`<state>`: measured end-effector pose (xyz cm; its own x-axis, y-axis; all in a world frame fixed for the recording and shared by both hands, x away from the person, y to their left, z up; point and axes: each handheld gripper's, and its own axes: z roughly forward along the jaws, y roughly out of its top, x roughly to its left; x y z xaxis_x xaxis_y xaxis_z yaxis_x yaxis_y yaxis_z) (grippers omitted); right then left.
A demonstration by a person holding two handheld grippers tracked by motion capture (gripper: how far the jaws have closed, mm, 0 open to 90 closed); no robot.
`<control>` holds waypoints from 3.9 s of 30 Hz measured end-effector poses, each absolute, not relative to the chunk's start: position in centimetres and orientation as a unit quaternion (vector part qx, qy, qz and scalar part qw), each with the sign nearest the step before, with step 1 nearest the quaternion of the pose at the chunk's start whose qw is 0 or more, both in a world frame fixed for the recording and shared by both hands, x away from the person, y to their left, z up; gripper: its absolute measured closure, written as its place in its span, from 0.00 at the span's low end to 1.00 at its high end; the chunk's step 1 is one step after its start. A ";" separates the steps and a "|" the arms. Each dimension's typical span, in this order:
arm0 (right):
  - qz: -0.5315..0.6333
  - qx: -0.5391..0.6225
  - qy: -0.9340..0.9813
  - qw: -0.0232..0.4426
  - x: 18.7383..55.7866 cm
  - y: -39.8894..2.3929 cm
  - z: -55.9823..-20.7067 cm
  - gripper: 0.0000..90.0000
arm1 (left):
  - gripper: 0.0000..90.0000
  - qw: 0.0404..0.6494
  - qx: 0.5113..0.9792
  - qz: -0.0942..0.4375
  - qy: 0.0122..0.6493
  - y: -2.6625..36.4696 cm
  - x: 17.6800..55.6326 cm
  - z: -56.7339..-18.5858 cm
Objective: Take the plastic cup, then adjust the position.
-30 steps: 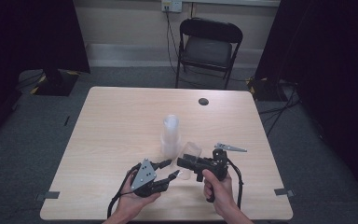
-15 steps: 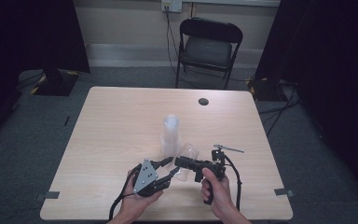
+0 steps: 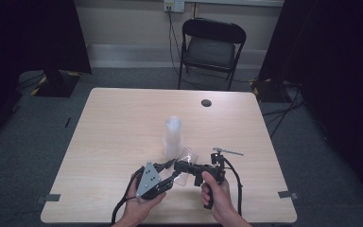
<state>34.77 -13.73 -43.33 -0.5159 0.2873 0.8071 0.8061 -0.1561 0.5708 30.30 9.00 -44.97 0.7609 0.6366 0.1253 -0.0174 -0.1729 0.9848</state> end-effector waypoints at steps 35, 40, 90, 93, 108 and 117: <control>-0.619 -0.409 -0.651 0.161 34.6 -13.7 -43.0 0.23 | 0.96 0.629 0.704 0.233 0.234 10.7 31.4 -44.9; -0.619 -0.409 -0.651 0.158 34.7 -14.1 -43.0 0.22 | 0.96 0.625 0.706 0.222 0.247 11.3 31.5 -44.7; -0.554 -0.342 -0.757 -0.051 34.2 -17.2 -42.5 0.22 | 0.98 0.504 0.804 0.082 0.305 13.4 32.3 -43.5; -0.546 -0.333 -0.766 -0.057 34.1 -17.2 -42.5 0.22 | 0.98 0.501 0.807 0.078 0.303 13.3 32.4 -43.6; -0.494 -0.220 -0.833 -0.117 32.6 -14.9 -42.2 0.28 | 0.99 0.459 0.830 0.019 0.316 13.0 32.9 -44.3; -0.473 -0.173 -0.853 -0.136 32.0 -14.0 -42.5 0.24 | 1.00 0.449 0.833 0.000 0.325 12.9 33.0 -44.6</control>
<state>31.95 -14.04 -42.45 -0.9032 0.4237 -0.0692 0.1661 0.4935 0.8537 33.02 12.92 -44.59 0.7892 0.5405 -0.2914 0.5407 -0.3868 0.7470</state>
